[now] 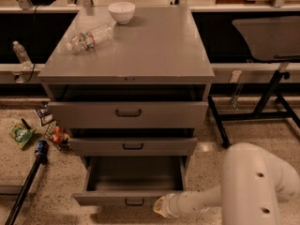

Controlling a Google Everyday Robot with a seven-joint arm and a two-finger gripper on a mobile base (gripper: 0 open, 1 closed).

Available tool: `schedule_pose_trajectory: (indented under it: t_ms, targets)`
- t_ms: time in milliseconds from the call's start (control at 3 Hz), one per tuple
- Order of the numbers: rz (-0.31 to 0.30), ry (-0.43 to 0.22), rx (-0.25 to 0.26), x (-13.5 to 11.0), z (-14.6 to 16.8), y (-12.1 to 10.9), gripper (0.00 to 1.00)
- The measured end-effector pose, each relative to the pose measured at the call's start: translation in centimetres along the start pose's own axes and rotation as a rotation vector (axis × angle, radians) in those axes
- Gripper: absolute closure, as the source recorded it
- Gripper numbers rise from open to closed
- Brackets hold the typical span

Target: Close bottom drawer

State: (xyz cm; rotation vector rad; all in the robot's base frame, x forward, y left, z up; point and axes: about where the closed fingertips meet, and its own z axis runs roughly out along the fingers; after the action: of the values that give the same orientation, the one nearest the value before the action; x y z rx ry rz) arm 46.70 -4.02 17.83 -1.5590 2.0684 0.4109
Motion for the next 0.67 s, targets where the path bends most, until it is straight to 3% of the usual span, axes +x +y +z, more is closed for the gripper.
schedule_pose_trajectory:
  t_ms: [333,667]
  targets:
    - [-0.027,0.043,0.045,1.0,2.3,0.3,1.00]
    - [-0.041,0.017,0.169,1.0,3.9,-2.0,1.00]
